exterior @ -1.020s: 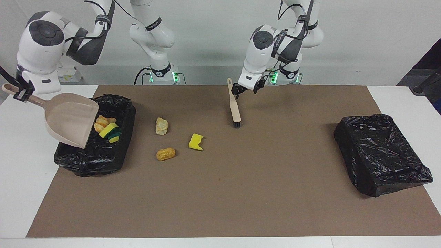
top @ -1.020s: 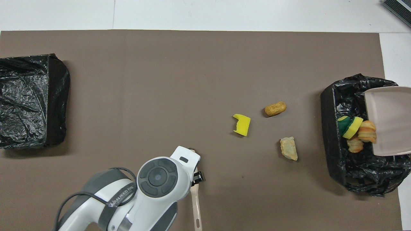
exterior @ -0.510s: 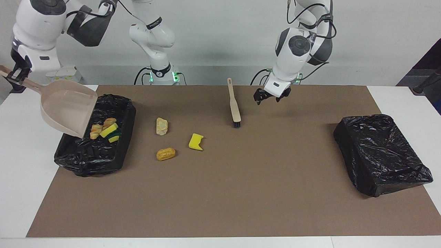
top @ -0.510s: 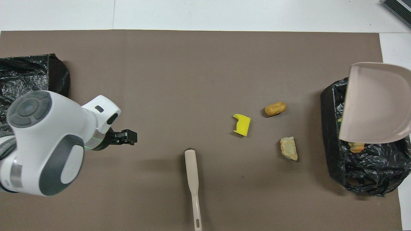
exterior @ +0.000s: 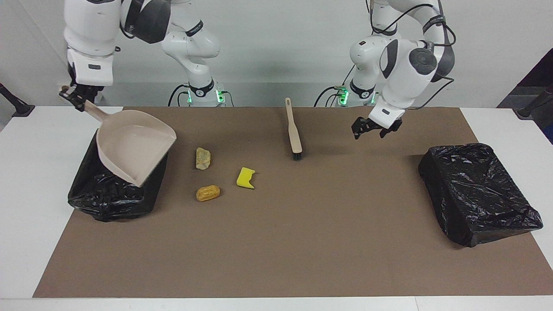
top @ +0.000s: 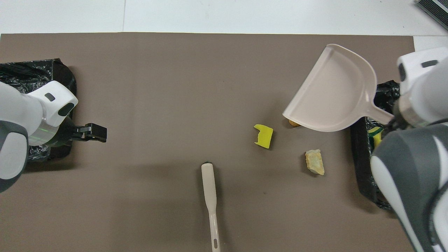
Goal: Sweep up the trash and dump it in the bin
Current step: 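Return the empty dustpan to the table center with the right gripper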
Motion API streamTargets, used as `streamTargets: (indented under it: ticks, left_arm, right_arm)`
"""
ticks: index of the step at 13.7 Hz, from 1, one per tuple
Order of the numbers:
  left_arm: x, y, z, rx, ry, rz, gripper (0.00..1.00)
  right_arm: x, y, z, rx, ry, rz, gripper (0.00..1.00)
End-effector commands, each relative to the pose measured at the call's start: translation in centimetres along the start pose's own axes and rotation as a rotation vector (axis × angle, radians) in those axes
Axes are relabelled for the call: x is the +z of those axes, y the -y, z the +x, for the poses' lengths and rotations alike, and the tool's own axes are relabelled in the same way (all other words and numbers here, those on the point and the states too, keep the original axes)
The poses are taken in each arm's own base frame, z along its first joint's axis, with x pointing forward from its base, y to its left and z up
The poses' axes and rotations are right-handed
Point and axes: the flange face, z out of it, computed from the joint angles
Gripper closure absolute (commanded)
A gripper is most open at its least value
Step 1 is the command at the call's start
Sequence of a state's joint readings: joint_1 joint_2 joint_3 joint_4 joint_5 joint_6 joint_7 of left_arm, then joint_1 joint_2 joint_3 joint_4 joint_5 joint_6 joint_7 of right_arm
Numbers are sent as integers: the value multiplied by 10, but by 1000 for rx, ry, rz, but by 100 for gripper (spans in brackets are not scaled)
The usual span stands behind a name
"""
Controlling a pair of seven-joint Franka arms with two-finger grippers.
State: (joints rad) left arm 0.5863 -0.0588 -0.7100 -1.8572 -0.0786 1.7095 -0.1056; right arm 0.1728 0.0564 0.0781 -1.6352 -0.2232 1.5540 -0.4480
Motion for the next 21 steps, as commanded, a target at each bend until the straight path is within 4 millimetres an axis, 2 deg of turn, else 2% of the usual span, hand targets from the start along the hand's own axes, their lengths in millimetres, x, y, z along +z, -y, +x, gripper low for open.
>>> streamTargets:
  ticks: [1,3,4,6,8,10,13,16,19,21]
  left_arm:
    - [-6,6,15,19,32,1,0]
    - [-6,6,15,19,28,0,0]
    - [-6,6,16,18,21,-1,0]
    - [-7,21,18,-5,20,-5,0]
    - [-9,22,19,0,15,-5,0]
    - [-21,35,21,1,2,-19,0]
    - [-24,33,22,10,11,-12,0]
    - [-51,32,20,14,-3,-13,0]
    - [-61,29,15,45,-19,26,0]
    - [-71,43,10,64,-36,39,0]
  right_arm:
    - [23,46,55,234,-8,118,100]
    - [35,82,94,332,-44,156,100]
    - [38,97,107,365,-57,163,100]
    - [40,113,126,421,-88,188,100]
    - [47,126,144,451,-80,251,100]
    - [53,156,163,528,-83,265,100]
    - [63,176,186,603,-100,274,100]
    - [74,196,219,705,-98,291,100]
    - [79,204,238,764,-95,349,100]
    - [86,218,246,778,-106,357,100]
